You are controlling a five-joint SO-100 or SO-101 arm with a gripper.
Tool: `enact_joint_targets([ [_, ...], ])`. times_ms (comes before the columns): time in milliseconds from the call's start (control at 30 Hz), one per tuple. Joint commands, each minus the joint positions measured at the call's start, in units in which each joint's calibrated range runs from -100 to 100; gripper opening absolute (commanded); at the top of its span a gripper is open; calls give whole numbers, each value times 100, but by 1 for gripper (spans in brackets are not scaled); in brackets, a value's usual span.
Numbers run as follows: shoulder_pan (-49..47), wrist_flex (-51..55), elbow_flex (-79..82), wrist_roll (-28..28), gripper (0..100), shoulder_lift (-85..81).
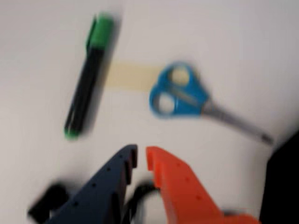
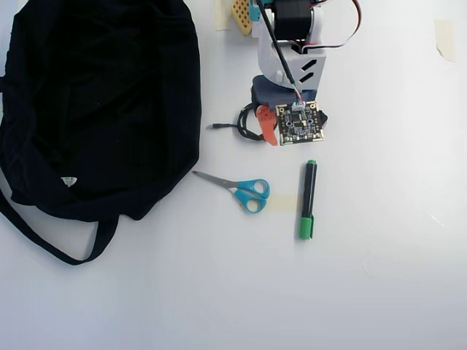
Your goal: Put the cable into the black bag
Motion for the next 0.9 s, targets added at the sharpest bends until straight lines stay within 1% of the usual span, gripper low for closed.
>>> enact_joint_targets([
  [0, 32, 656, -321, 278, 2, -203],
  [367, -28, 1724, -321, 330, 2, -195],
  [500, 24, 2137, -321, 613, 2, -195],
  [700, -13, 2318, -321, 655, 2, -195],
  [867, 24, 2404, -312, 870, 2, -195],
])
